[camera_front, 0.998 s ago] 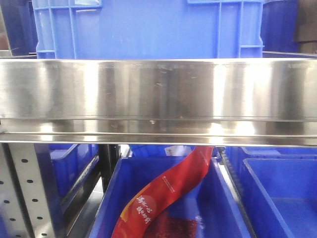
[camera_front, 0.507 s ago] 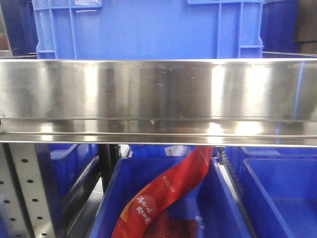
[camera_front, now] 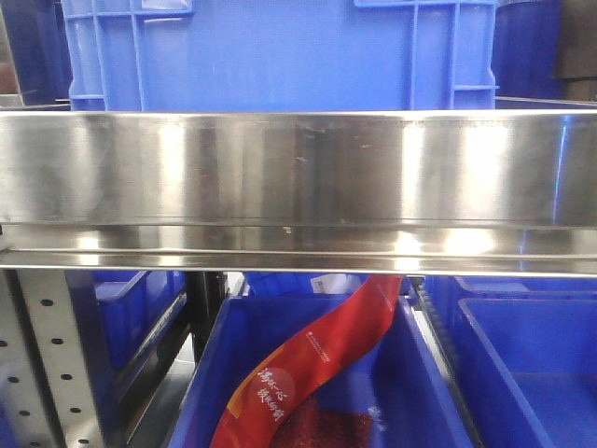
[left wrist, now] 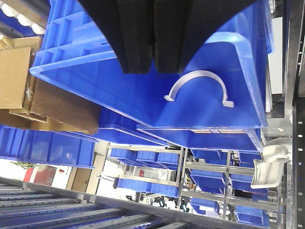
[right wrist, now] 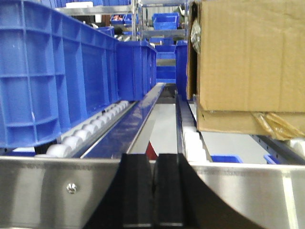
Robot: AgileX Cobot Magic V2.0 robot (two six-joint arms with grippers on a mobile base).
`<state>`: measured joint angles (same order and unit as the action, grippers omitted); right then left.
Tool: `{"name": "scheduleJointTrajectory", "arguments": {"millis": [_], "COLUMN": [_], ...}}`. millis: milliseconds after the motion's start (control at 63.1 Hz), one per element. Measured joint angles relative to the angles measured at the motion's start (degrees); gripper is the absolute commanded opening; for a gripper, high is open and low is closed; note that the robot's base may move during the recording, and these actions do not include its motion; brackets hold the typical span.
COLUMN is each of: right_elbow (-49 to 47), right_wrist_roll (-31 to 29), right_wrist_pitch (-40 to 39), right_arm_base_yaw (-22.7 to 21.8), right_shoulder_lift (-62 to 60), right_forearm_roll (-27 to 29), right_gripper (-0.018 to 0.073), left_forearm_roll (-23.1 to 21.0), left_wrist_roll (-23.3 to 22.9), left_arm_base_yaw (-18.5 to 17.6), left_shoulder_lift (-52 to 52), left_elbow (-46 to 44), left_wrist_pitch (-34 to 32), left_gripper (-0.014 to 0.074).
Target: Grab PVC pipe and place in blue bin
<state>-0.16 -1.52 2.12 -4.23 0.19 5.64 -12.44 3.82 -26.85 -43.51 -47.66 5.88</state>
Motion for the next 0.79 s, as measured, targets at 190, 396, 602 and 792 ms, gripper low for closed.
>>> {"name": "scheduleJointTrajectory", "arguments": {"millis": [190,396,602,792], "right_elbow": [0.0,0.0,0.0,0.0], "right_wrist_roll": [0.0,0.0,0.0,0.0], "right_wrist_pitch": [0.2,0.2,0.3,0.3], "right_arm_base_yaw": [0.0,0.0,0.0,0.0], "right_shoulder_lift": [0.0,0.0,0.0,0.0], "right_forearm_roll": [-0.1,-0.1,-0.2,-0.2], "right_gripper": [-0.0169,-0.0169,-0.0169,-0.0169], "left_forearm_roll": [0.0,0.0,0.0,0.0], "left_wrist_roll": [0.0,0.0,0.0,0.0], "left_arm_base_yaw": [0.0,0.0,0.0,0.0], "left_shoulder_lift": [0.0,0.0,0.0,0.0], "left_elbow": [0.0,0.0,0.0,0.3], "left_wrist_pitch": [0.0,0.0,0.0,-0.3], "left_gripper": [-0.0111,-0.0111,-0.0111,-0.0111]}}
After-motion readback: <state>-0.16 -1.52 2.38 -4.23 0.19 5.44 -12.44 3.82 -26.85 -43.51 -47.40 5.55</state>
